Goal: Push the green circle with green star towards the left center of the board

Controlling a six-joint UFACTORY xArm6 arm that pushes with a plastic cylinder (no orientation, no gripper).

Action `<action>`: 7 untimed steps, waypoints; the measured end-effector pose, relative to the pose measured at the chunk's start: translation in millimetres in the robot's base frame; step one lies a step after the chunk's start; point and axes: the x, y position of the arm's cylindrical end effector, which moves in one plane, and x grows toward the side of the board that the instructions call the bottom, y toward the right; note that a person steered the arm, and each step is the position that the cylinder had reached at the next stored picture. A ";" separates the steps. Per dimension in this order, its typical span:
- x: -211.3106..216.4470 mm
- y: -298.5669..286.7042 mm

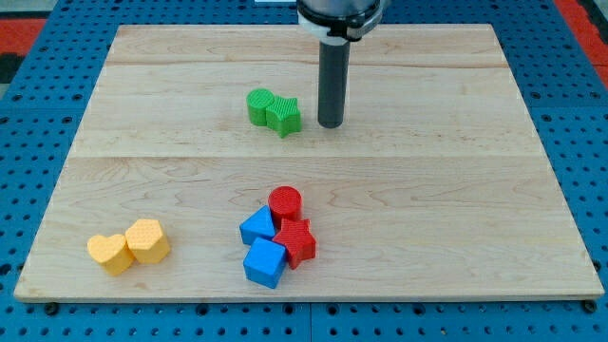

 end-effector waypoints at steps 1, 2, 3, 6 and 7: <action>0.8 0.0; 0.2 0.0; -1.3 -1.2; -7.2 -51.7; -7.2 -66.1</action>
